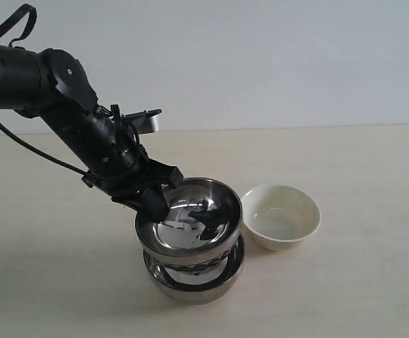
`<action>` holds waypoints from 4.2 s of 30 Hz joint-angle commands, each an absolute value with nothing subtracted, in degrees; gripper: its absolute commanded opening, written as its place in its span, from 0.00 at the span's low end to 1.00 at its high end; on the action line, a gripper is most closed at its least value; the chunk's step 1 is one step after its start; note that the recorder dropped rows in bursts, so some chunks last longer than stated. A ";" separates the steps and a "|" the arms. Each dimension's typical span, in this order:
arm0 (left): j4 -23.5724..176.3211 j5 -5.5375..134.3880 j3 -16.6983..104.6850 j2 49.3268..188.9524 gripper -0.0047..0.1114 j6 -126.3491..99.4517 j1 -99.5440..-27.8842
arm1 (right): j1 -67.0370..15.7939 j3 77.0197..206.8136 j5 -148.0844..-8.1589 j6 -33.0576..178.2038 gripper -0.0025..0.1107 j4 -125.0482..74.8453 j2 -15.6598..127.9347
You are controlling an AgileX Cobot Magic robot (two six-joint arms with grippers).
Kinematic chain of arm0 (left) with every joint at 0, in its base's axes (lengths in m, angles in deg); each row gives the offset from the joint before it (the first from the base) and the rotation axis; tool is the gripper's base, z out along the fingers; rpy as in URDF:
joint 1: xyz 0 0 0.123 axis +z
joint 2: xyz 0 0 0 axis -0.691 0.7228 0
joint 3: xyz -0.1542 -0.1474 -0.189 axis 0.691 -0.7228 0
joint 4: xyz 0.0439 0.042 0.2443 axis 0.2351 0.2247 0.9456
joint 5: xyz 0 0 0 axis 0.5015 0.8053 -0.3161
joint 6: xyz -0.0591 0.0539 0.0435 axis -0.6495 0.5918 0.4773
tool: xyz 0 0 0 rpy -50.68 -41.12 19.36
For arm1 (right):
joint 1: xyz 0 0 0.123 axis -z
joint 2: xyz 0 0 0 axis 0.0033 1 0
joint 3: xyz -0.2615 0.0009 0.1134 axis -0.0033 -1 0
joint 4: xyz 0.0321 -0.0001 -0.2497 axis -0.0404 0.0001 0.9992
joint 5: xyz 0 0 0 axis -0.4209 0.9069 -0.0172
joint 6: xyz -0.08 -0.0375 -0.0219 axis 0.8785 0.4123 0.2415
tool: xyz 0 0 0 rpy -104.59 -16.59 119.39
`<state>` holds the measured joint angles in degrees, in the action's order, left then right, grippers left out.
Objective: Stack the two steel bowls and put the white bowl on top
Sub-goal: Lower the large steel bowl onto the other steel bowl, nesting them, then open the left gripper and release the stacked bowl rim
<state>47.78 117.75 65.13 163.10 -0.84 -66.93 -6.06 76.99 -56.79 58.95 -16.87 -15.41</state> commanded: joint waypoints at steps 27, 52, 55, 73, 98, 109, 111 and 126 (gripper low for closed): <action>45.36 120.39 65.28 163.04 0.47 -0.31 -66.90 | -5.92 77.02 -57.11 58.98 0.02 -16.75 -15.66; 45.74 126.35 65.23 159.91 0.20 -1.46 -62.87 | -5.92 77.02 -57.01 58.98 0.02 -16.75 -15.66; 45.74 125.04 64.43 160.07 0.20 -1.57 -63.10 | -5.92 77.02 -57.01 58.98 0.02 -16.75 -15.66; 48.75 122.33 63.38 162.75 0.20 -2.39 -64.81 | -5.92 77.02 -57.01 58.98 0.02 -16.75 -15.66; 49.39 120.04 62.89 157.03 0.52 -4.84 -65.12 | -5.92 77.02 -57.01 58.98 0.02 -16.75 -15.66; 49.33 118.57 62.89 160.84 0.52 -5.52 -65.12 | -5.92 77.02 -57.01 58.98 0.02 -16.75 -15.66; 49.33 118.20 62.89 161.48 0.52 -5.52 -65.12 | -5.92 77.02 -57.01 58.98 0.02 -16.75 -15.66; 49.25 119.51 63.55 161.86 0.52 -5.12 -65.12 | -5.92 77.02 -57.01 58.98 0.02 -16.75 -15.66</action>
<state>49.41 119.42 63.16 162.13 -4.89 -64.83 -6.06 76.99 -56.79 58.95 -16.87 -15.41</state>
